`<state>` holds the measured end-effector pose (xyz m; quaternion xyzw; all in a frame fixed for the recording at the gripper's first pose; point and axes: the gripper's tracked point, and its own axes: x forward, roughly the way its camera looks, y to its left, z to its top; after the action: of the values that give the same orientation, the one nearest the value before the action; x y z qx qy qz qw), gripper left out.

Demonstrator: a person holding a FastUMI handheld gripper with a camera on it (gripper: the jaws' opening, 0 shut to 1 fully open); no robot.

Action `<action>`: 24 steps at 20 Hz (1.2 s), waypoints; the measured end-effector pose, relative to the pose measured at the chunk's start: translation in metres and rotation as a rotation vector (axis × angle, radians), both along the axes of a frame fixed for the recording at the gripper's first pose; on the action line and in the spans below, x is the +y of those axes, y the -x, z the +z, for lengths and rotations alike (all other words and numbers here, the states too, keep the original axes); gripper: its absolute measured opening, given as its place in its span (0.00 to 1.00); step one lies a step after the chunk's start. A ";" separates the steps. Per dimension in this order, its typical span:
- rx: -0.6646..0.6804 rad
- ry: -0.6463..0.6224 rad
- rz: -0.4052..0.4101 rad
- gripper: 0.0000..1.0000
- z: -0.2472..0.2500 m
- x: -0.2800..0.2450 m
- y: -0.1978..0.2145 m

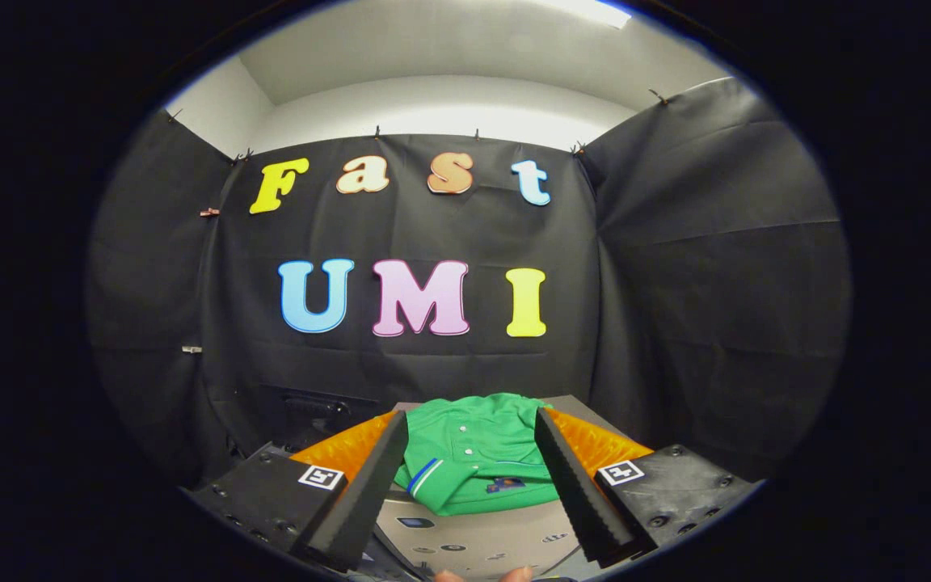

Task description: Put the clothes into the washing machine and then close the washing machine lid.

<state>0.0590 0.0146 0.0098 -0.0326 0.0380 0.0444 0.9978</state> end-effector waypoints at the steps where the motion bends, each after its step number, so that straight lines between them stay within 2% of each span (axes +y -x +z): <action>1: 0.015 0.010 0.007 0.98 0.001 -0.001 -0.012; 7: 0.157 0.029 -0.010 0.98 -0.013 -0.010 -0.086; 14: 0.431 0.115 -0.058 0.98 -0.098 -0.018 -0.164; 20: 0.617 0.104 -0.005 0.98 -0.155 0.008 -0.187; 22: 0.718 0.131 -0.034 0.99 -0.177 0.002 -0.184; 23: 0.693 0.117 -0.058 0.99 -0.174 0.002 -0.189; 24: 0.712 0.118 -0.085 0.87 -0.177 -0.001 -0.186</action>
<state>0.2447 0.0135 -0.1667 -0.0708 0.3871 0.0091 0.9193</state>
